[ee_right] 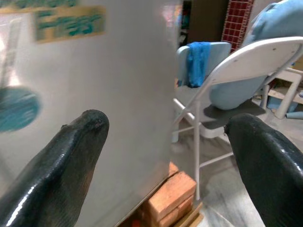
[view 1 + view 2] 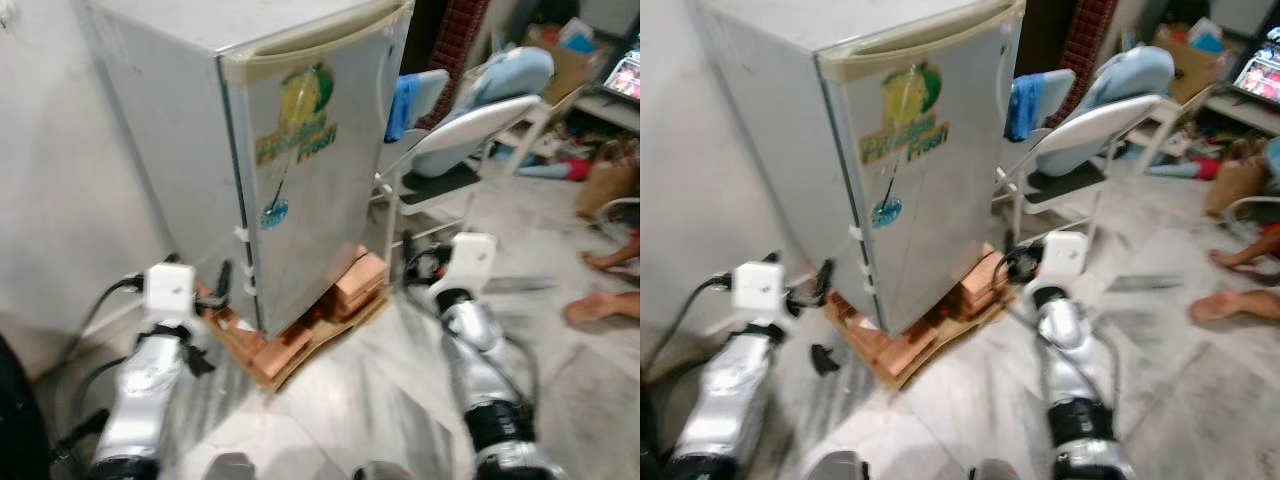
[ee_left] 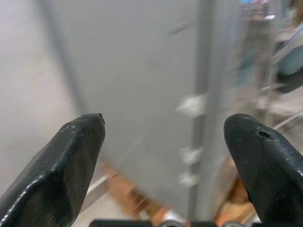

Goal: Restocking fridge

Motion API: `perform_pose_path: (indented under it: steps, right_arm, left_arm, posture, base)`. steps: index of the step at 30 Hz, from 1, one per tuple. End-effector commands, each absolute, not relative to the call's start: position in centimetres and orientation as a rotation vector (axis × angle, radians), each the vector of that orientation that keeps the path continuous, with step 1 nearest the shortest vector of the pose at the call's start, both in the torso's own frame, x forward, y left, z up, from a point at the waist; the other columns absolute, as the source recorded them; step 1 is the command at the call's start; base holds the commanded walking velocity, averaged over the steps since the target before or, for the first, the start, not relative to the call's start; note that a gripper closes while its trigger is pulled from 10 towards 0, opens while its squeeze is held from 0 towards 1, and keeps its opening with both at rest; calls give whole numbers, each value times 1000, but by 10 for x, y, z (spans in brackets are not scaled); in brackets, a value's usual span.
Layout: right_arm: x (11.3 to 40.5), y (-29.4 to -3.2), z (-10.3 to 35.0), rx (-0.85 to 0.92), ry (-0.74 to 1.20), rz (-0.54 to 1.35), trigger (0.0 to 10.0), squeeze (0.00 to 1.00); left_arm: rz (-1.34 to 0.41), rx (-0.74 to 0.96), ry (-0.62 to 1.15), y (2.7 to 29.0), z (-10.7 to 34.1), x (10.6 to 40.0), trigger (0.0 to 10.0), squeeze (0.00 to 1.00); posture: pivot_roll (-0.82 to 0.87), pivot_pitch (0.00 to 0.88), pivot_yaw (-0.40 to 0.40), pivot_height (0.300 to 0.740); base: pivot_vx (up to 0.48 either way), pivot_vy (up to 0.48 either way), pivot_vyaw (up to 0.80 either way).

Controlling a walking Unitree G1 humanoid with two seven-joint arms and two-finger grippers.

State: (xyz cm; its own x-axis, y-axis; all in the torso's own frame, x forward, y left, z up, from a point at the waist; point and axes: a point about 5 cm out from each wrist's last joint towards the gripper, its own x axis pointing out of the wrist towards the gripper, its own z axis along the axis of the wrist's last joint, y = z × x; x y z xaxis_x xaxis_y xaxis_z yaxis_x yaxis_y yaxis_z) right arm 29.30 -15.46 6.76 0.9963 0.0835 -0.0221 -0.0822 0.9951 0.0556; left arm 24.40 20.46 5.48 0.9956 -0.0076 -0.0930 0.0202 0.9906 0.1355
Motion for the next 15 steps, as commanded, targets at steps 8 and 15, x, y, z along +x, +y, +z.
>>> perform_pose_path:
  steps: [8,15]
  right_arm:
    - [259,-181,59,-55,96,45,10000,0]
    - [236,-188,59,-61,111,31,10000,0]
  left_arm:
    - [-8,147,114,206,46,222,10000,0]
    - [13,170,65,210,54,225,10000,0]
  posture:
    - [39,0,-31,740]
    - [44,0,-46,740]
  base:
    - [0,0,0]
    - [0,0,0]
